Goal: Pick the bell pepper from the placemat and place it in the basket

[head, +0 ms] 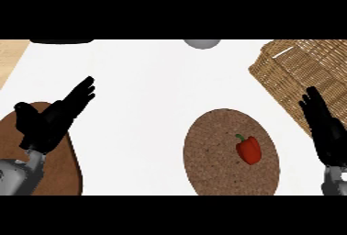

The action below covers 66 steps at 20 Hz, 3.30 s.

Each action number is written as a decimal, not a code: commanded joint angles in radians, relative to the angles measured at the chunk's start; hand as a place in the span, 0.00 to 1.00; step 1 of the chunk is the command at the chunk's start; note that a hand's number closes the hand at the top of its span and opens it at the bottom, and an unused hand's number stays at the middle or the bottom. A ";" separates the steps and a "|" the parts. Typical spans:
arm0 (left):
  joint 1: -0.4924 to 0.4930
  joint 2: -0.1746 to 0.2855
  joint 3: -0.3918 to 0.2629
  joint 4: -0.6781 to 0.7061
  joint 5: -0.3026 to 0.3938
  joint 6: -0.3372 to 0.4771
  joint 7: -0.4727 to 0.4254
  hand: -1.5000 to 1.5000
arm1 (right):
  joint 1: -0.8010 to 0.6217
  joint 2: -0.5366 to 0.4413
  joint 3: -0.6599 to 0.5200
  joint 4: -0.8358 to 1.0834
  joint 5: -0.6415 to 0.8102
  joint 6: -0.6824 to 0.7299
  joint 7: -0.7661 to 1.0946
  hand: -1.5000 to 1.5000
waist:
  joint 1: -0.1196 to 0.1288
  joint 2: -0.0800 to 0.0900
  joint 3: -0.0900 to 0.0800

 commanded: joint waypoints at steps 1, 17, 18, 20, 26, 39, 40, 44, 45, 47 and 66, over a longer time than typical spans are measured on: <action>-0.023 -0.015 0.019 0.050 -0.026 0.012 0.020 0.50 | -0.071 0.010 -0.009 0.074 -0.098 0.148 -0.067 1.00 | 0.003 -0.022 0.004; 0.006 -0.110 0.005 0.181 -0.170 0.217 -0.027 0.50 | -0.015 0.018 0.052 -0.092 0.095 0.556 -0.694 0.00 | -0.018 -0.027 0.003; -0.005 -0.060 0.036 0.168 -0.142 0.176 -0.007 0.50 | -0.050 -0.087 -0.036 -0.086 0.094 0.548 -0.657 0.00 | -0.019 -0.029 0.002; 0.001 -0.090 0.023 0.188 -0.139 0.172 -0.019 0.50 | -0.063 -0.166 -0.043 -0.093 0.196 0.531 -0.649 0.00 | -0.020 -0.025 0.001; -0.030 -0.095 0.025 0.201 -0.163 0.184 -0.008 0.50 | -0.097 -0.468 -0.042 -0.037 0.384 0.682 -0.701 0.00 | 0.002 -0.020 0.003; -0.005 -0.123 0.076 0.249 -0.189 0.115 -0.057 0.50 | -0.050 -0.588 0.100 0.012 0.448 0.734 -0.824 0.00 | 0.002 -0.024 0.003; 0.011 -0.158 0.070 0.280 -0.197 0.125 -0.087 0.50 | -0.053 -0.562 0.108 -0.012 0.426 0.727 -0.786 0.00 | 0.000 -0.024 0.003; -0.017 -0.152 0.085 0.221 -0.224 0.120 -0.007 0.50 | -0.101 -0.507 0.112 0.097 0.455 0.669 -0.819 0.00 | 0.006 -0.024 0.003; -0.021 -0.170 0.099 0.296 -0.229 0.110 -0.075 0.50 | -0.125 -0.494 0.131 0.153 0.485 0.649 -0.849 0.00 | 0.007 -0.022 0.003; -0.070 -0.179 0.116 0.243 -0.245 0.116 0.031 0.50 | -0.082 -0.498 0.082 0.099 0.477 0.638 -0.827 0.00 | -0.002 -0.025 0.003; 0.010 -0.270 0.208 0.268 -0.353 0.029 -0.050 0.50 | -0.192 -0.236 0.195 0.251 0.689 0.541 -0.792 0.00 | 0.001 -0.025 0.003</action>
